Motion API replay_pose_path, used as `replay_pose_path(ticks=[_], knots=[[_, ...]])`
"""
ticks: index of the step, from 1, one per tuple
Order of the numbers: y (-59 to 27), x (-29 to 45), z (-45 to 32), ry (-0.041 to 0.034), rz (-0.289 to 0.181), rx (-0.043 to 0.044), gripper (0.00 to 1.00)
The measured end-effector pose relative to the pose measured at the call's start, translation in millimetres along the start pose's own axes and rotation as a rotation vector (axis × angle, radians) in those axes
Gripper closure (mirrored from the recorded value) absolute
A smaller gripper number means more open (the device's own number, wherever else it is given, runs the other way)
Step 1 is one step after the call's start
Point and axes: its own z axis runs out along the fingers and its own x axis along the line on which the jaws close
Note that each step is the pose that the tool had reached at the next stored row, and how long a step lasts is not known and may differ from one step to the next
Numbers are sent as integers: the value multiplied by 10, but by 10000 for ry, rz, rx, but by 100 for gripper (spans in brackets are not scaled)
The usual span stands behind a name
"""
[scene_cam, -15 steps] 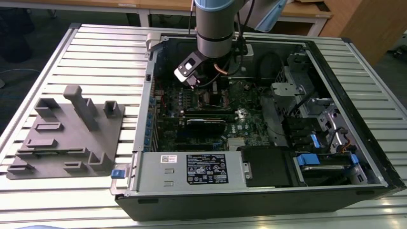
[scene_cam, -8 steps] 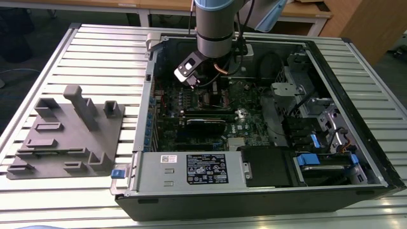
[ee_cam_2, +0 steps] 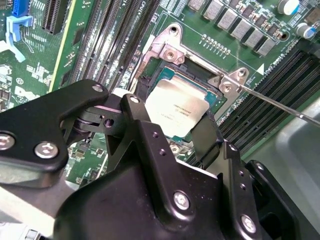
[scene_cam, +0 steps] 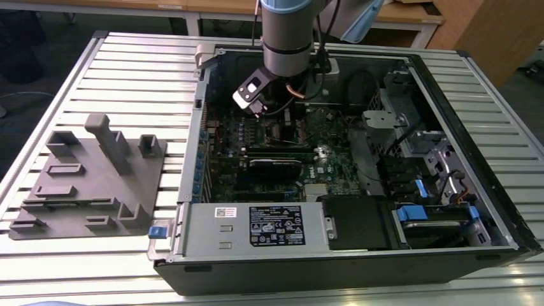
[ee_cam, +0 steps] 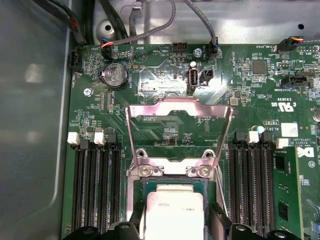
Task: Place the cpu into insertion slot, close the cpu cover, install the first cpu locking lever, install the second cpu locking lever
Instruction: 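Place the cpu into insertion slot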
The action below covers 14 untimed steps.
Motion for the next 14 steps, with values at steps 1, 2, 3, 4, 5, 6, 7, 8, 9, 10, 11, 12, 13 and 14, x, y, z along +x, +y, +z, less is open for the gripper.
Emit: replay_pose_path(ticks=[1, 2, 3, 4, 5, 6, 7, 8, 9, 10, 11, 12, 13, 14], knots=[[1, 0, -16, 1, 0, -1, 38], [3, 0, -36, -1, 0, 1, 38], [5, 0, -57, 0, 1, 0, 38], [8, 0, -80, 1, 0, -1, 38], [10, 0, -104, 1, 0, -1, 38], [12, 0, -126, 0, 1, 0, 38], [14, 0, -146, 0, 0, 0, 38], [15, 0, -162, 0, 0, 0, 38], [17, 0, -178, 0, 0, 0, 38], [18, 0, -191, 1, 0, 0, 38], [19, 0, -202, 0, 0, 0, 38], [20, 0, -210, 0, 0, 0, 38], [20, 1, -212, 3, 0, -1, 38], [20, 1, -212, 3, 0, -1, 38]])
